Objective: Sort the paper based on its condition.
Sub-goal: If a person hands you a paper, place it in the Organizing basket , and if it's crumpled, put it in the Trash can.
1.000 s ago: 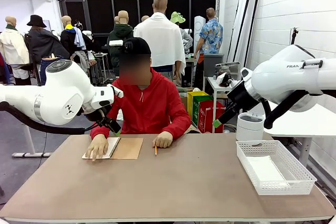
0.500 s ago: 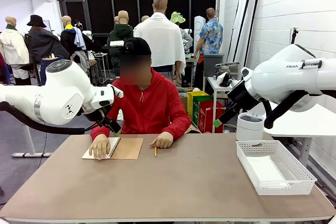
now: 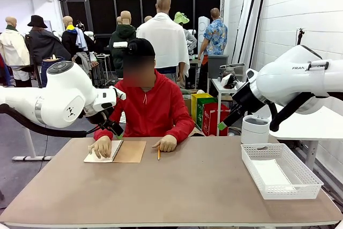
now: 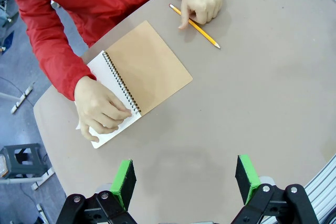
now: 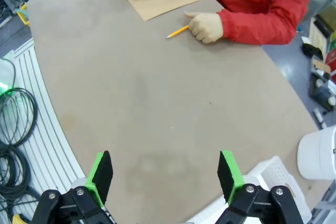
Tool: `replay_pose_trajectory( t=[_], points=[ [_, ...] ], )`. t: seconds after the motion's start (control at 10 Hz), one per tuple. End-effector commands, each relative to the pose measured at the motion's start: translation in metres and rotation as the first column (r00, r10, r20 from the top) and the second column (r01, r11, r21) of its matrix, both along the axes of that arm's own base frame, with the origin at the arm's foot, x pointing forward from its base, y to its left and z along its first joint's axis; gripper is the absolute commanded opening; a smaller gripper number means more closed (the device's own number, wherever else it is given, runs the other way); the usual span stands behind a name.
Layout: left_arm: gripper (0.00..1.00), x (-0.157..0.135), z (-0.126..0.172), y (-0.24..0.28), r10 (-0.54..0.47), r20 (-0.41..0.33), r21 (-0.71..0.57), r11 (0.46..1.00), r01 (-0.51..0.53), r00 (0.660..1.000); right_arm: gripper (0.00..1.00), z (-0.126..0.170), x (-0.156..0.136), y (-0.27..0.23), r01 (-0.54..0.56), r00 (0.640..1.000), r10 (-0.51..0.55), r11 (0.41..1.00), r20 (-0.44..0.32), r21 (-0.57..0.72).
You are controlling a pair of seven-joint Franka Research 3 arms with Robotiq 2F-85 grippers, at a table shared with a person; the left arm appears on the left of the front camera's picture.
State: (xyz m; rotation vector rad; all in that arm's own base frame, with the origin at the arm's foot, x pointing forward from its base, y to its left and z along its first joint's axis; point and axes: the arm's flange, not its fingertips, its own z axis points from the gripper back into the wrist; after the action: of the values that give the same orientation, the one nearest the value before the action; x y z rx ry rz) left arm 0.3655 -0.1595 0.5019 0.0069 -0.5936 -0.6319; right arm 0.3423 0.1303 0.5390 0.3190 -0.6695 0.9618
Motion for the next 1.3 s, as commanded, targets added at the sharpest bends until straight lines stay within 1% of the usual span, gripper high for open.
replay_pose_trajectory(
  t=[0.0,1.2],
  points=[
    [1.00,0.0007,-0.0009,0.0008,-0.007,0.003,0.000,1.000,0.007,1.000,1.00,-0.0001,0.0007,0.0008,-0.005,1.000,0.005,1.000,0.000,0.010],
    [1.00,0.0007,-0.0009,0.0008,-0.007,0.003,0.000,1.000,0.007,1.000,1.00,-0.0001,0.0007,0.0008,-0.005,1.000,0.005,1.000,0.000,0.010]
  ],
)
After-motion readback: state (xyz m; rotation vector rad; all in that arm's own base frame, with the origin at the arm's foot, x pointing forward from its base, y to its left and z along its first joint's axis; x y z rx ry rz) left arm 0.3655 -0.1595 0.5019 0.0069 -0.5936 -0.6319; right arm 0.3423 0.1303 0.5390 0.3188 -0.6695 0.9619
